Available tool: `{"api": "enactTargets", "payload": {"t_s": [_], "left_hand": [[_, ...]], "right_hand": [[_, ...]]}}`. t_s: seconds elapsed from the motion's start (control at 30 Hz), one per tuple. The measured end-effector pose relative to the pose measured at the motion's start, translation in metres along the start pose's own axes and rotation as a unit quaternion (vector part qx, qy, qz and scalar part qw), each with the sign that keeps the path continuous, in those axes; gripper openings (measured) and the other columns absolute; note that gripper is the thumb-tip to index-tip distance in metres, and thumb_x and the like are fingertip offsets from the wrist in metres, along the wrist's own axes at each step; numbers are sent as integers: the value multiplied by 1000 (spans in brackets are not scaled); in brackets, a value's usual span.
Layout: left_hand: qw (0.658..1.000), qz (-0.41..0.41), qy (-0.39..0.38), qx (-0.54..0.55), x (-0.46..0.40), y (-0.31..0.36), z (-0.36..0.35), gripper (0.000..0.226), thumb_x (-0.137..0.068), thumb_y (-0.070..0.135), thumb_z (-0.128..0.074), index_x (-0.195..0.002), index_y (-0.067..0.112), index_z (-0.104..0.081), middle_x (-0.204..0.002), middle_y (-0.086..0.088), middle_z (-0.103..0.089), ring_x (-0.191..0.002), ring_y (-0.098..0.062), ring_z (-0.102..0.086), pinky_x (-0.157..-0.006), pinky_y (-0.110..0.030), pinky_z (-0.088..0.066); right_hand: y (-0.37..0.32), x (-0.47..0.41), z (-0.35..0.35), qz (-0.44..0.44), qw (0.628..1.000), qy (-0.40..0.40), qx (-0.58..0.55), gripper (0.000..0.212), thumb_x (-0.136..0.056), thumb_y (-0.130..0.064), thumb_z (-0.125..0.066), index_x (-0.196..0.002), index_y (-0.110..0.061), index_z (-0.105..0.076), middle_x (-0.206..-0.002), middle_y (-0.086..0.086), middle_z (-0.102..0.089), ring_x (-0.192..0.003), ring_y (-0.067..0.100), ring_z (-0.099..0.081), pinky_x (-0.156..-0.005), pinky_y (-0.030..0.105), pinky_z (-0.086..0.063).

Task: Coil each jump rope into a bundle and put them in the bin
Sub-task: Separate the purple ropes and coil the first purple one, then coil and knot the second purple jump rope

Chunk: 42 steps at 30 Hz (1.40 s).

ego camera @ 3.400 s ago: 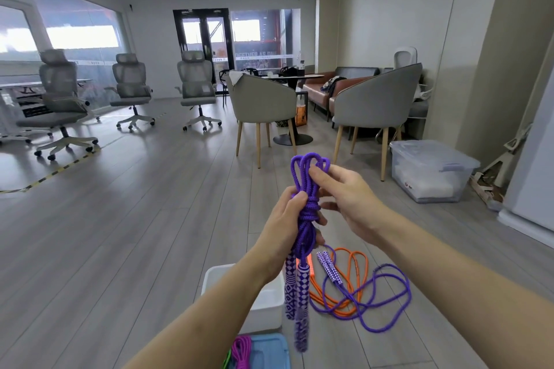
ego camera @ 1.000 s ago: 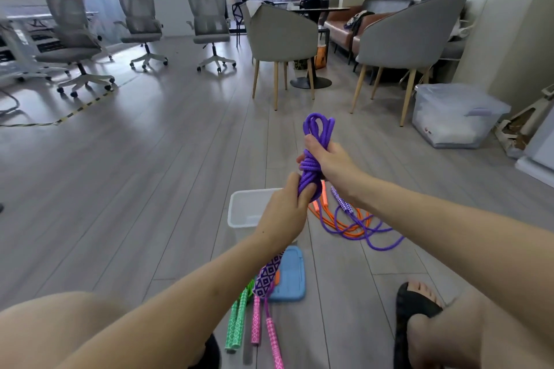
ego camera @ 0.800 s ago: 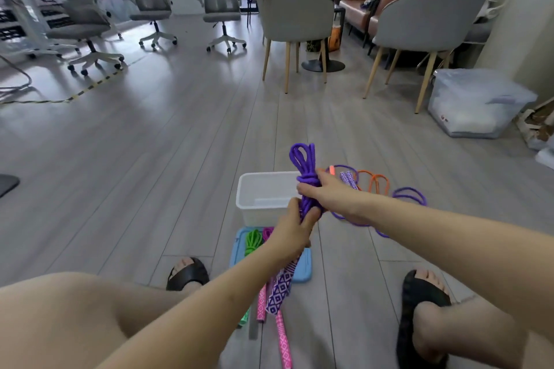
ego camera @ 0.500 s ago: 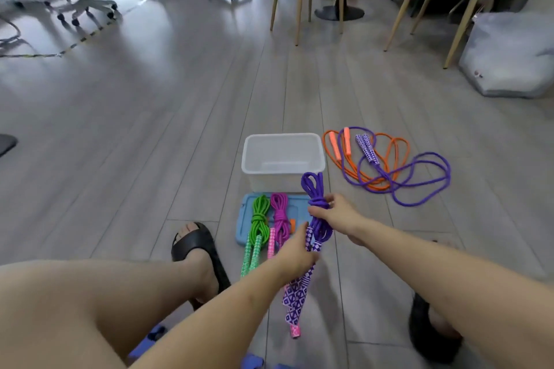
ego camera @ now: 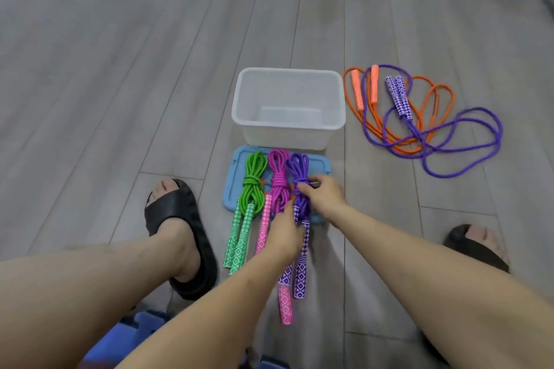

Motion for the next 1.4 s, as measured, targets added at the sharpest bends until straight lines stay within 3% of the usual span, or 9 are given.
{"api": "enactTargets", "payload": {"t_s": [0.23,0.37,0.43,0.6,0.73,0.9,1.13,1.27,1.4], "left_hand": [[999,8,24,-34,-17,-3,0,46,-92,-1,-52,-137,6,-55,-131,-19,-64,-120,-38,-58,-99,-39,-44],[998,-7,38,-58,-13,0,5,35,-101,6,-50,-134,4,-58,-131,-17,-65,-120,-36,-59,-95,-34,-41],[996,-17,51,-68,-14,2,6,30,-102,11,-49,-129,5,-61,-126,-17,-67,-116,-37,-60,-92,-37,-42],[995,-48,77,-46,-34,33,6,28,-105,16,-46,-121,4,-64,-119,-18,-68,-111,-34,-62,-92,-39,-46],[993,-95,59,-22,-68,89,-5,30,-108,23,-41,-118,4,-63,-116,-16,-67,-108,-32,-61,-90,-38,-44],[991,-130,25,-4,-114,149,-33,26,-107,23,-42,-112,5,-61,-109,-18,-68,-104,-34,-61,-79,-35,-38],[996,-80,-16,46,-159,171,-81,30,-108,28,-39,-110,5,-58,-113,-21,-68,-107,-38,-61,-88,-41,-44],[993,-43,-36,108,-177,162,-103,35,-97,53,-35,-92,22,-52,-107,-21,-67,-105,-43,-64,-93,-54,-54],[990,-19,-55,129,-173,159,-110,32,-98,52,-35,-90,24,-50,-98,-12,-66,-96,-37,-65,-92,-53,-54]], "right_hand": [[12,-9,-9,1,1000,17,12,33,-90,-27,-76,-119,-11,-71,-105,8,-73,-97,25,-67,-89,33,-51],[28,-18,-8,-27,998,-21,-60,23,-86,-23,-75,-109,-22,-71,-101,6,-76,-94,26,-73,-93,50,-58],[29,-16,0,-15,996,-27,-79,22,-89,-18,-71,-112,-16,-71,-101,8,-75,-87,23,-70,-92,51,-59],[20,-6,53,-21,982,-16,-188,20,-98,-3,-58,-116,-3,-66,-93,12,-66,-73,18,-60,-65,28,-52],[20,-20,106,-8,975,47,-218,14,-98,-2,-58,-107,-8,-66,-86,8,-67,-72,15,-61,-64,25,-51],[38,-70,173,35,978,186,-85,12,-93,-7,-63,-99,-14,-71,-94,8,-73,-91,28,-69,-81,36,-52],[82,-136,231,-21,954,294,52,19,-91,-12,-66,-110,-7,-69,-111,19,-71,-109,37,-63,-94,40,-46],[119,-150,238,-95,957,264,68,44,-88,-26,-76,-125,-9,-58,-125,20,-65,-118,39,-59,-99,43,-46],[139,-135,230,-115,953,227,163,27,-96,-31,-65,-117,-13,-63,-121,15,-67,-117,38,-61,-99,46,-44]]}}
Point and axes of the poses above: each hand's wrist, its own x-axis away from the middle knuckle, its own z-axis out of the back of the hand, y = z × x, the point moved 2 cm from there along -x, towards the middle knuckle
